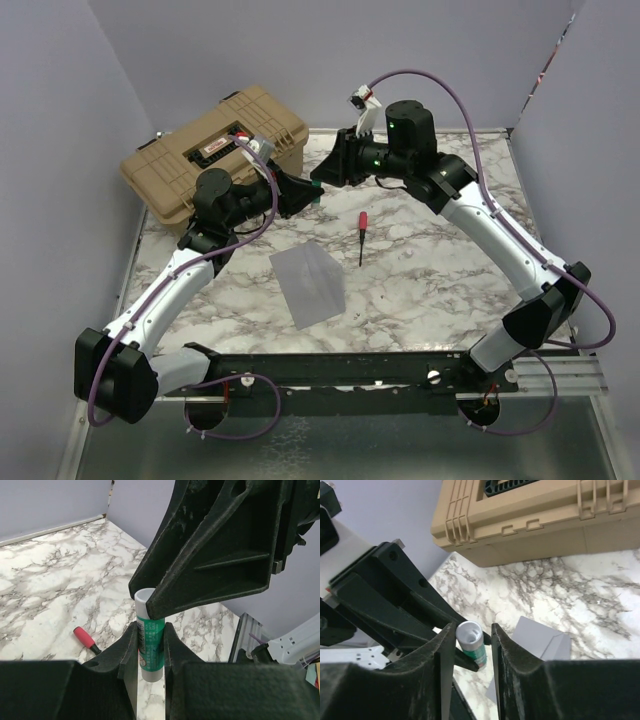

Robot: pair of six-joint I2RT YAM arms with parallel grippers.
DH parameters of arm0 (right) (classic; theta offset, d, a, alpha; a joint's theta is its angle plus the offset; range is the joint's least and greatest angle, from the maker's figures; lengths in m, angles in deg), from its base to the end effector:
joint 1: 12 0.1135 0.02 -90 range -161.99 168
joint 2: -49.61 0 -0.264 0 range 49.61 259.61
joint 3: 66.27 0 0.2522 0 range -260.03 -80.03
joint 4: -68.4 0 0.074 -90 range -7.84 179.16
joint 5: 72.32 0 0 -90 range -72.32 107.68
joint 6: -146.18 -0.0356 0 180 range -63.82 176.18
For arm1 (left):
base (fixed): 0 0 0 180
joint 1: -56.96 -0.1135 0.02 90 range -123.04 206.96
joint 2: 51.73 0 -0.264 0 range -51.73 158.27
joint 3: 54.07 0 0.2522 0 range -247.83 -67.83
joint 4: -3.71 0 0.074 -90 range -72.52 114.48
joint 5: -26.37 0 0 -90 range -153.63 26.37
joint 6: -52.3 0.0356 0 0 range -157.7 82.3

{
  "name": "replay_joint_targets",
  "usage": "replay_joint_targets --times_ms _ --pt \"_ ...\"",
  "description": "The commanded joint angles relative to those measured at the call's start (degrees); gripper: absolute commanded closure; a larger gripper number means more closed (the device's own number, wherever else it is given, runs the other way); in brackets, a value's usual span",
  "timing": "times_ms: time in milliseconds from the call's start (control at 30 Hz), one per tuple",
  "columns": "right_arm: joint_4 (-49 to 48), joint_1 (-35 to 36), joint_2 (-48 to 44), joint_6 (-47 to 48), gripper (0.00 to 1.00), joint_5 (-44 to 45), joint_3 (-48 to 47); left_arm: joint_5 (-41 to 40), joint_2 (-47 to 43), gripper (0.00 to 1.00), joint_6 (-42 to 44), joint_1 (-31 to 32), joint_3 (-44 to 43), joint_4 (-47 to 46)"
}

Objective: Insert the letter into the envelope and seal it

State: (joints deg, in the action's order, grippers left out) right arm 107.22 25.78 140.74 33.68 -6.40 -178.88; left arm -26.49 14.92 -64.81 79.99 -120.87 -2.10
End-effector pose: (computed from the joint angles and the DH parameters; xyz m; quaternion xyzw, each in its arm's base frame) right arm 0.2769 0.2330 0.4381 -0.2272 0.7645 0.4363 0.4167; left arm 0.2395 -0.1252 0.3672 0.2139 0.6426 -0.4915 0.5476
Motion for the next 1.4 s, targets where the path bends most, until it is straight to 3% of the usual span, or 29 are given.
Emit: replay_joint_targets --times_ms 0,133,367,567,633,667,733,833,1000,1133,1167,1233,1267,1300,1367 --pt "1.87 0.41 -0.17 0.08 0.65 -2.07 -0.96 2.0 -0.38 1.0 -1.39 0.37 -1.63 -1.04" --pt "1.12 0.37 -0.74 0.29 0.7 -5.05 0.32 2.73 -0.23 1.0 -2.79 0.3 -1.93 -1.74" --pt "0.43 0.22 -2.47 6.13 0.99 -11.09 2.28 8.68 -0.3 1.0 -3.52 0.29 -3.26 -1.79" --pt "0.82 -0.51 -2.47 7.12 1.0 -12.23 0.72 10.97 -0.96 1.0 -4.64 0.38 -3.65 -1.71" --pt "1.42 -0.49 -1.02 3.08 1.0 -7.95 -0.86 8.23 -1.48 1.0 -3.01 0.35 -3.12 -0.9" --pt "2.77 0.11 -0.48 -0.8 1.0 -1.13 -2.0 6.9 -1.71 1.0 -1.77 0.35 -2.86 -0.23" --pt "6.7 3.46 0.27 -9.89 1.0 17.0 -4.57 6.23 -1.94 1.0 3.23 0.62 -2.29 0.52" --pt "10.85 6.82 3.83 -14.99 1.0 27.92 -9.54 4.43 -1.87 1.0 15.64 1.37 -3.44 7.86" --pt "18.92 7.4 10.43 -20.63 1.0 31.52 -18.26 3.97 -0.79 1.0 33.9 2.04 -8.38 22.0" --pt "18.7 7.4 10.12 -20.97 0.99 28.7 -17.45 1.93 -2.3 1.0 41.88 2.2 -7.65 23.37" --pt "18.71 7.32 9.98 -19.93 0.9 26.41 -17.98 1.52 -2.19 1.0 42.47 2.24 -7.76 23.78" --pt "18.58 6.95 8.77 -17.2 0.5 24.55 -17.96 2.11 -1.74 1.0 41.81 2.24 -8.08 24.45" --pt "17.07 6.5 7.49 -14.23 0.36 21.07 -16.83 3.04 -1.59 1.0 40.94 2.2 -8.05 24.62" --pt "15.23 5.79 5.73 -11.11 0.29 18.07 -14.87 4.21 -1.53 1.0 39.81 2.2 -7.98 24.87" --pt "9.73 4.46 0.44 -2.67 0.24 10.38 -8.96 7.44 -1.53 1.0 37.4 2.2 -7.67 25.68"
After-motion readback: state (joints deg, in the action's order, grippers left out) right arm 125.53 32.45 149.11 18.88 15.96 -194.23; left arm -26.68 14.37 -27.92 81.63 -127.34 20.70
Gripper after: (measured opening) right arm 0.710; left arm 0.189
